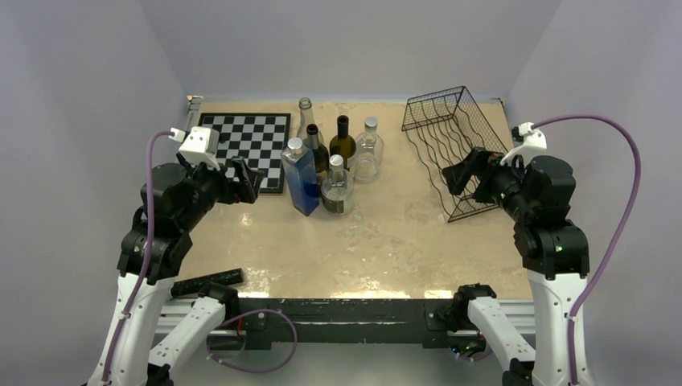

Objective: Put the wine bottle on the wine rack

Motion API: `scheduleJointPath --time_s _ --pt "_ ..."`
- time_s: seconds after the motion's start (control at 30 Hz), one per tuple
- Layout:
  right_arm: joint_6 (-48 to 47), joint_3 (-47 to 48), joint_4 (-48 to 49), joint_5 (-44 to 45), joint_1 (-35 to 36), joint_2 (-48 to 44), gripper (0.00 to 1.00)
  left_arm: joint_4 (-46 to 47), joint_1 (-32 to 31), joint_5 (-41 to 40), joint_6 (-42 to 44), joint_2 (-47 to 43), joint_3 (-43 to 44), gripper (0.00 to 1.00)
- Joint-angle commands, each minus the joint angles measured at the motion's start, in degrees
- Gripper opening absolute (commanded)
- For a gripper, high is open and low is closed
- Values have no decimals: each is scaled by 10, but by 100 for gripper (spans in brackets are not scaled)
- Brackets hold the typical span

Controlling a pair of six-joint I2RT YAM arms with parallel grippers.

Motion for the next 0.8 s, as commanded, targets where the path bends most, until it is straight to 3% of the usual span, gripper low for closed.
scheduleJointPath --time_s 0.0,0.27,0.47,0.57,0.77 --pt "-22 0 1 -39 -2 -7 98 34 0 -15 -20 -14 -3 99" --pt "-36 -28 50 -176 -2 -11 98 -20 0 56 -56 3 65 99" --pt "-28 -63 111 -257 -1 -24 98 -28 0 58 -30 15 53 99" --pt "-7 -97 169 -292 5 -36 98 -8 0 107 0 8 28 99" --pt "-8 -100 199 -199 104 0 98 49 0 183 16 16 -7 99"
